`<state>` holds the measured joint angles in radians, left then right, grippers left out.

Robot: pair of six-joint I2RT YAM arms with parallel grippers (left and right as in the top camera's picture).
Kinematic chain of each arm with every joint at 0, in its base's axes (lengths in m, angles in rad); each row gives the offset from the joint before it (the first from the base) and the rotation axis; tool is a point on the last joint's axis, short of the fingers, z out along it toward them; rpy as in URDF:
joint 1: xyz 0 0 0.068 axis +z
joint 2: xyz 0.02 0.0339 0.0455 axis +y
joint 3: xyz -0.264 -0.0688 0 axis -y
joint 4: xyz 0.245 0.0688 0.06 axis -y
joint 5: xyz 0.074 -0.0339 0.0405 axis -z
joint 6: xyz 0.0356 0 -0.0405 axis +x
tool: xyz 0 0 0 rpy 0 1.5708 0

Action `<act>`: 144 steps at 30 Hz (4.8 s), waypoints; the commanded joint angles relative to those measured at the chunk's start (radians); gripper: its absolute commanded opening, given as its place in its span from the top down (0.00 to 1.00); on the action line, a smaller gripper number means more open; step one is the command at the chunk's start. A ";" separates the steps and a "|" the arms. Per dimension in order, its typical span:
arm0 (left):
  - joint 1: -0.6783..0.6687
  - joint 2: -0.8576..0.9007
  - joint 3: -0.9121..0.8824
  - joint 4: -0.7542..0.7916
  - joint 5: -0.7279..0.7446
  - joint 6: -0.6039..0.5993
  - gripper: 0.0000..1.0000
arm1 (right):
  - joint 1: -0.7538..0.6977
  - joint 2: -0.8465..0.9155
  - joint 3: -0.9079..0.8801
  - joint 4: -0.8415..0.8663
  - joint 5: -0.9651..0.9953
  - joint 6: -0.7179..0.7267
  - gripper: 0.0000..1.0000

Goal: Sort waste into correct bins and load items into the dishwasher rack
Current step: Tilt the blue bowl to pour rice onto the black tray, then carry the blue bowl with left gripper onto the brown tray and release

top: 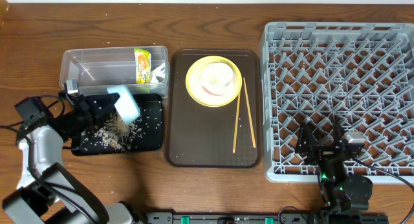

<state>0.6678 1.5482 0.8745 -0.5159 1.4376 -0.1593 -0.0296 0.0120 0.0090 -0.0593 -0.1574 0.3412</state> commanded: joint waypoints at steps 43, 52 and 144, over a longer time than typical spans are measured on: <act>0.029 0.021 -0.003 0.010 0.133 -0.164 0.94 | 0.001 -0.005 -0.003 -0.001 -0.004 0.010 0.01; 0.016 0.019 -0.003 -0.047 0.133 -0.149 0.94 | 0.001 -0.005 -0.003 -0.001 -0.004 0.010 0.01; -0.958 -0.449 0.088 -0.173 -1.380 -0.230 0.34 | 0.001 -0.005 -0.003 -0.001 -0.003 0.010 0.01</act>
<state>-0.3668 1.1095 0.9440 -0.6781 0.0711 -0.4072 -0.0296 0.0120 0.0090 -0.0593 -0.1574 0.3412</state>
